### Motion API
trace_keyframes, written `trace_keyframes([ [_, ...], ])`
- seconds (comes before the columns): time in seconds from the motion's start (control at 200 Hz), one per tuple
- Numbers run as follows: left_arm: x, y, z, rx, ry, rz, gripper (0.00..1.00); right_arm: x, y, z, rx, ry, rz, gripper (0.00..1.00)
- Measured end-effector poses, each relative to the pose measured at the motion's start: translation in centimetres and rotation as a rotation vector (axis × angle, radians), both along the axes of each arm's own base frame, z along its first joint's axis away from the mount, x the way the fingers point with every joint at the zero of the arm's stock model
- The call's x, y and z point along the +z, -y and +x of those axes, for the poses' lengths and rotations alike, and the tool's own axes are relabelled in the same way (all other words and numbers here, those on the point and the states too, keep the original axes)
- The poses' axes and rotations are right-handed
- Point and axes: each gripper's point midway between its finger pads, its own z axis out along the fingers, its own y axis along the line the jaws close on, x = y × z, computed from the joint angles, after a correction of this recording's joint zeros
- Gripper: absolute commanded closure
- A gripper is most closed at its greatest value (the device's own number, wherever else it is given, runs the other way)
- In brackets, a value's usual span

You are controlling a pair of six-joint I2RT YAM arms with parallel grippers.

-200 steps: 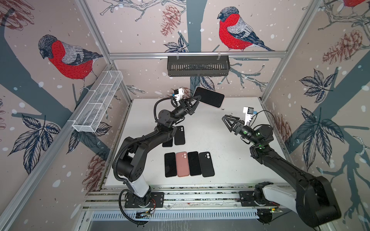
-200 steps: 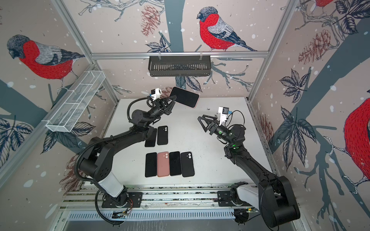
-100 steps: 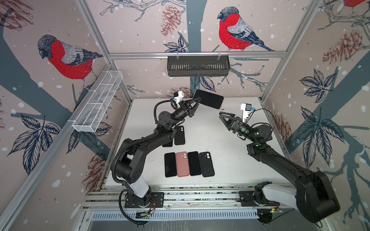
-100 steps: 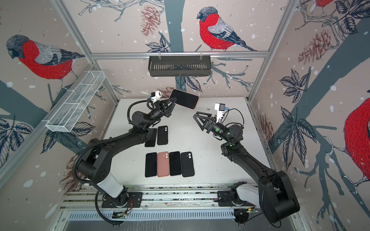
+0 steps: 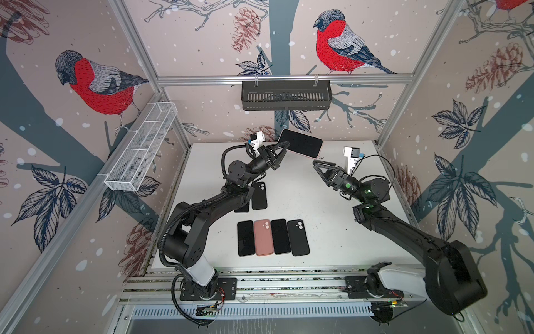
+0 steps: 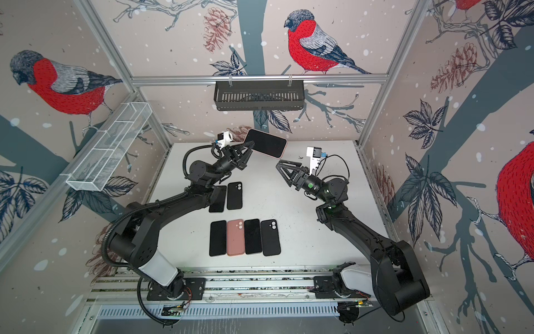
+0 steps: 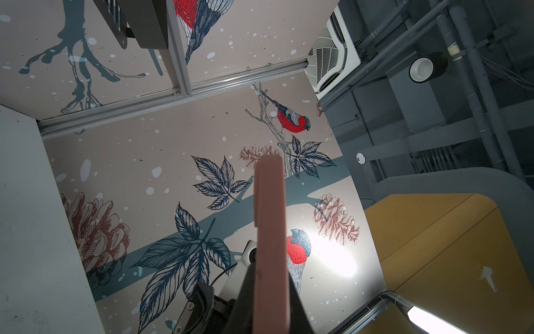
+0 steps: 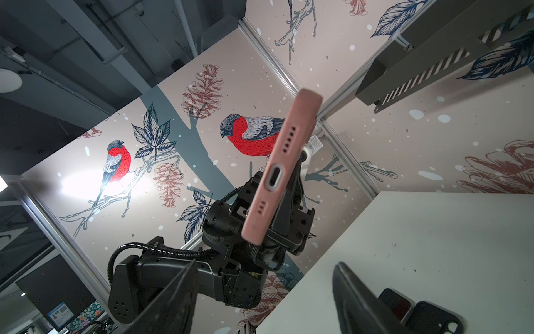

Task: Take the phone out of the phone case
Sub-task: 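Move the open right gripper toward the bottom edge of the pink-cased phone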

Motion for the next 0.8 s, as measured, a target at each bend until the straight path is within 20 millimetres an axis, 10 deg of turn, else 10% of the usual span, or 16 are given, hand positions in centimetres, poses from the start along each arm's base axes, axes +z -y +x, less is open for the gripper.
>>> trace_keyframes([
  [0.795, -0.85, -0.03, 0.13, 0.037, 0.003, 0.058, 1.00, 0.42, -0.63, 0.53, 0.061, -0.031, 0.050, 0.71],
])
